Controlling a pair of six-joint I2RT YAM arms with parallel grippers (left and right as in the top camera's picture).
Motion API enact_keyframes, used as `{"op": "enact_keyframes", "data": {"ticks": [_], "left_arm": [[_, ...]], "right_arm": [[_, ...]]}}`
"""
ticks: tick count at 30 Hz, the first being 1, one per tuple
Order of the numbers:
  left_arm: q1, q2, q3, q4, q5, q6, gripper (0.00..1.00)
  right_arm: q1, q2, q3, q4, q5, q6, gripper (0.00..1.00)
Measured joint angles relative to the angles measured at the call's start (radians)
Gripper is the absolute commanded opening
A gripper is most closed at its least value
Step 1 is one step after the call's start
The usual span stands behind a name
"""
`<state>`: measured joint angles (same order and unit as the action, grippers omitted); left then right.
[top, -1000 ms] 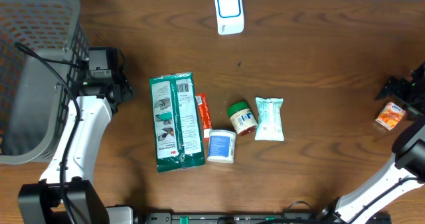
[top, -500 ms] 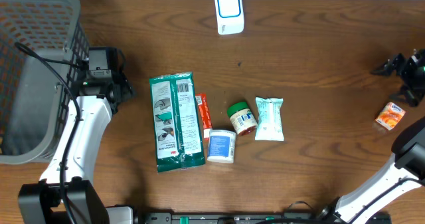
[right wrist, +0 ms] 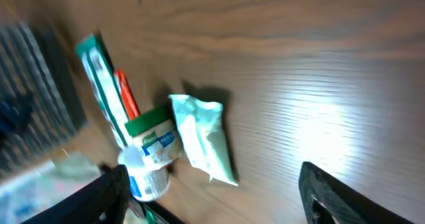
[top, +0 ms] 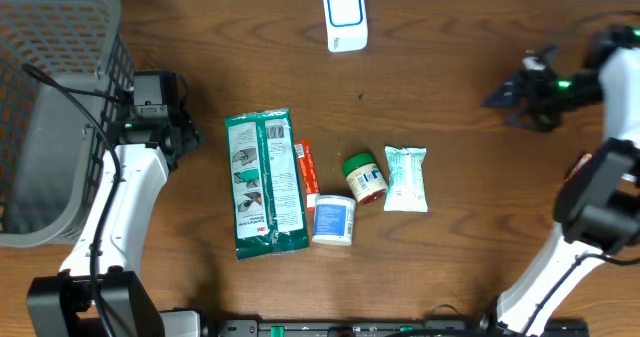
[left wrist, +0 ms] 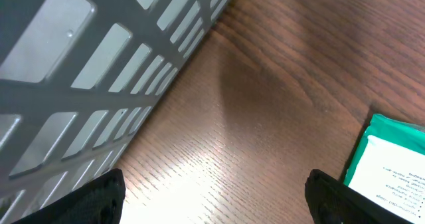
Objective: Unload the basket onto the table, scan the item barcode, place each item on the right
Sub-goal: 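Move the right gripper to the light-green wipes packet and grasp it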
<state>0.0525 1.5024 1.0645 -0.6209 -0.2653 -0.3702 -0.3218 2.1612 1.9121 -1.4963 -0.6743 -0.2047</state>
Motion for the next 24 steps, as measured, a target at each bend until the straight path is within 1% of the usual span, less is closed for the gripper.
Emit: {"op": "enact_keyframes", "data": {"ticks": [5, 8, 13, 16, 18, 19, 20, 22, 24], "left_arm": [[0.000, 0.000, 0.000, 0.000, 0.000, 0.000, 0.86], [0.000, 0.000, 0.000, 0.000, 0.000, 0.000, 0.86], [0.000, 0.000, 0.000, 0.000, 0.000, 0.000, 0.86], [0.000, 0.000, 0.000, 0.000, 0.000, 0.000, 0.86], [0.000, 0.000, 0.000, 0.000, 0.000, 0.000, 0.86], [0.000, 0.000, 0.000, 0.000, 0.000, 0.000, 0.86], [0.000, 0.000, 0.000, 0.000, 0.000, 0.000, 0.86], [0.000, 0.000, 0.000, 0.000, 0.000, 0.000, 0.86], [0.000, 0.000, 0.000, 0.000, 0.000, 0.000, 0.86]], "right_arm": [[0.147, 0.000, -0.073, 0.035, 0.050, -0.016, 0.75], [0.220, 0.000, -0.155, 0.088, 0.074, -0.019, 0.75], [0.307, 0.000, -0.320, 0.279, 0.093, -0.012, 0.73], [0.347, 0.000, -0.393, 0.360, 0.100, -0.006, 0.72], [0.374, -0.002, -0.422, 0.384, 0.091, -0.006, 0.68], [0.387, -0.005, -0.429, 0.392, 0.091, -0.005, 0.65], [0.397, -0.009, -0.434, 0.399, 0.094, -0.002, 0.59], [0.423, -0.012, -0.446, 0.407, 0.105, 0.002, 0.56], [0.438, -0.016, -0.457, 0.410, 0.123, 0.004, 0.45]]}}
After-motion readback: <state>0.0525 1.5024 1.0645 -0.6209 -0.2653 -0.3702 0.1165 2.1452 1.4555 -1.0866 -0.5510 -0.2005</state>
